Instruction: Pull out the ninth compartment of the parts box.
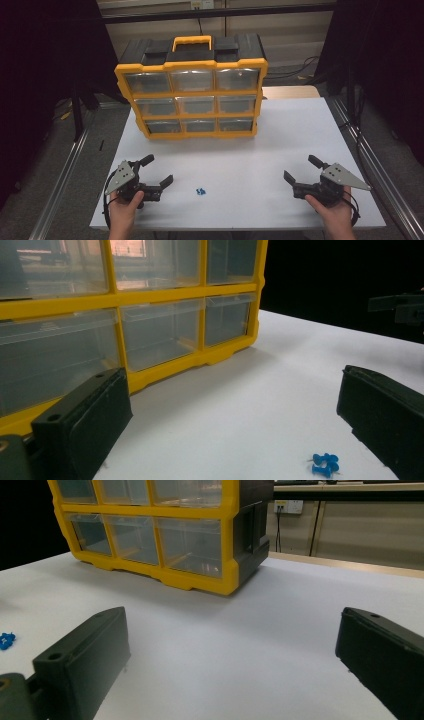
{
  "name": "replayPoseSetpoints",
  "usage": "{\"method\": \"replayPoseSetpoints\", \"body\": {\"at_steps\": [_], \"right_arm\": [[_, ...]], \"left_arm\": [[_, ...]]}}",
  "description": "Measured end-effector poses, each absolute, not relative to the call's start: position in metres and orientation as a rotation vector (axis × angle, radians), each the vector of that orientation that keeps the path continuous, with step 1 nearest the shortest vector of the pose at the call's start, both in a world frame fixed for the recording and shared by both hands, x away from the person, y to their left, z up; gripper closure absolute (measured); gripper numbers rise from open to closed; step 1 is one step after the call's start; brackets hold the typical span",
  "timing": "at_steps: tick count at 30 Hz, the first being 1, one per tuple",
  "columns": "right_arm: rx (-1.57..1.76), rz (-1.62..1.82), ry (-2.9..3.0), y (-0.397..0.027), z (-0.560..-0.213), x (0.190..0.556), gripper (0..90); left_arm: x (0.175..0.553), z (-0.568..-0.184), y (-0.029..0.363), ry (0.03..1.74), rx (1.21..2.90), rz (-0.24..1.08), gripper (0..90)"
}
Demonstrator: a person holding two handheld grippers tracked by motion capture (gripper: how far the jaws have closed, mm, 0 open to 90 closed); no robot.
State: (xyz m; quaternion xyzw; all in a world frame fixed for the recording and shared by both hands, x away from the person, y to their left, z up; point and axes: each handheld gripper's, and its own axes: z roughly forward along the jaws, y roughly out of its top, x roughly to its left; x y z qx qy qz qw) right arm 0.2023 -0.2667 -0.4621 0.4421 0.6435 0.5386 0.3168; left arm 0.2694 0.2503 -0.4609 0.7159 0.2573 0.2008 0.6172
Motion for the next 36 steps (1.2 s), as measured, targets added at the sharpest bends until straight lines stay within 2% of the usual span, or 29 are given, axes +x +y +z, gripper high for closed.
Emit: {"method": "replayPoseSetpoints", "body": {"at_steps": [7,8,22,36], "right_arm": [[1.169,1.419,1.692,-0.261,-0.461,0.205,0.3],[1.175,1.414,1.689,-0.258,-0.460,0.207,0.3],[1.230,1.390,1.659,-0.221,-0.453,0.224,0.7],[1.258,1.345,1.606,-0.194,-0.452,0.240,0.8]], "left_arm": [[0.269,-0.461,0.248,0.602,1.634,0.460,1.1],[0.270,-0.461,0.250,0.578,1.670,0.478,1.2],[0.269,-0.462,0.245,0.606,1.628,0.466,1.2],[0.271,-0.463,0.245,0.594,1.662,0.475,1.3]]}}
